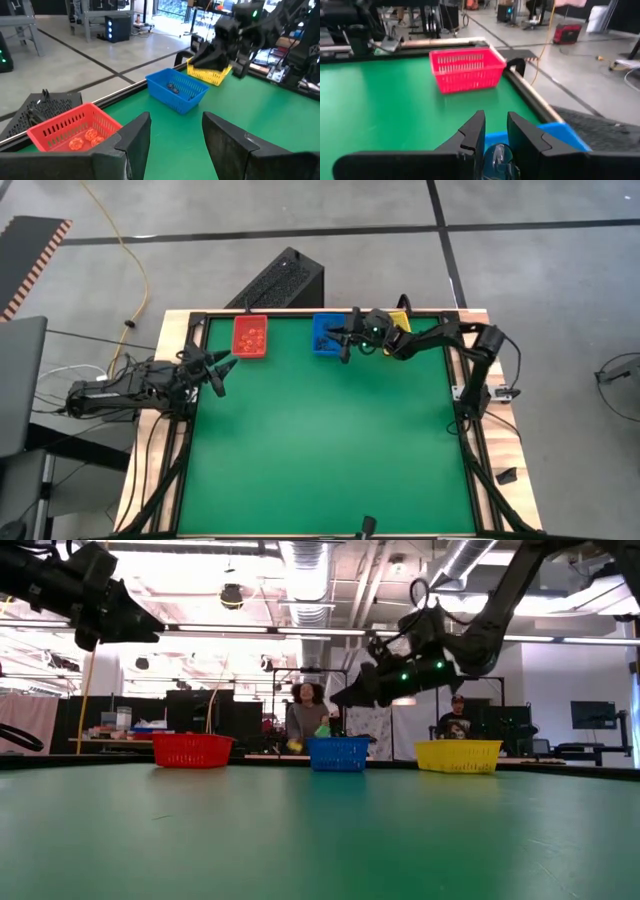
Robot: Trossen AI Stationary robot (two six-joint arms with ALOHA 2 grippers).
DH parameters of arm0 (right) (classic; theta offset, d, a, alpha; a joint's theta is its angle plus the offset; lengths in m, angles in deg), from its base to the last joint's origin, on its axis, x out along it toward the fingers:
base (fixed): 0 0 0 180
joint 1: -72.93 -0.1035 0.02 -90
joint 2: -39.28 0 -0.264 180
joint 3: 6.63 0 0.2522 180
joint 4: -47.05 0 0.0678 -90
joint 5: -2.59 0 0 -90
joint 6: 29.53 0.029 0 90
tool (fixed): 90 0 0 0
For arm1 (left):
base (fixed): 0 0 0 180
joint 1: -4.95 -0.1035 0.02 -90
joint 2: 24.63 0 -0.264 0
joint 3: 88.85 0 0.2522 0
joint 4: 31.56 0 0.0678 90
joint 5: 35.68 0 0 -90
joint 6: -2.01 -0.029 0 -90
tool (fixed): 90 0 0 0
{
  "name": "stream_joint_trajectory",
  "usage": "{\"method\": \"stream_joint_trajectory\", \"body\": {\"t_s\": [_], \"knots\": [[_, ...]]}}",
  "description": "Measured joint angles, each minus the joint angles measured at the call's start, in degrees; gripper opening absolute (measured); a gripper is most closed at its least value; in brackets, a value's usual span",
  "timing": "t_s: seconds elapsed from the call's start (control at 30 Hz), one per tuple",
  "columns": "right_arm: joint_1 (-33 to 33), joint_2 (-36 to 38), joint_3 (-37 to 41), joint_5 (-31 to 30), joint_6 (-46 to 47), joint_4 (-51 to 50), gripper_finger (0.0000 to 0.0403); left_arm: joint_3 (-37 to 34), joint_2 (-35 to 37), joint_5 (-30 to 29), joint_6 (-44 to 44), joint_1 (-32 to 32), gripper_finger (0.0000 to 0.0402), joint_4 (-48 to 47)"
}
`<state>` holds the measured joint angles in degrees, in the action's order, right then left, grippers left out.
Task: Sort Halloween decoration
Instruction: Put the black skull toy into the blue bin, then return to Home Position
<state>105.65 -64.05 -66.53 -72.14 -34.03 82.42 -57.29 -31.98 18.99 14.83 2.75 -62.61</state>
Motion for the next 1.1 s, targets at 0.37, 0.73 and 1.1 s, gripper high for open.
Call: {"method": "stream_joint_trajectory", "body": {"t_s": [0.37,0.73,1.1], "knots": [[0.0,-2.9,-1.8,-0.1,1.3,0.6,0.0103,0.0,0.0,-0.1,-1.3,0.0,0.0169,2.4],[0.4,-2.9,-1.8,-2.3,1.6,-0.8,0.0103,0.0,0.0,0.0,-1.1,0.0,0.0169,2.7],[1.2,-2.9,-1.7,-6.8,6.1,-2.1,0.0221,0.0,0.0,0.0,0.6,0.0,0.0169,2.7]]}}
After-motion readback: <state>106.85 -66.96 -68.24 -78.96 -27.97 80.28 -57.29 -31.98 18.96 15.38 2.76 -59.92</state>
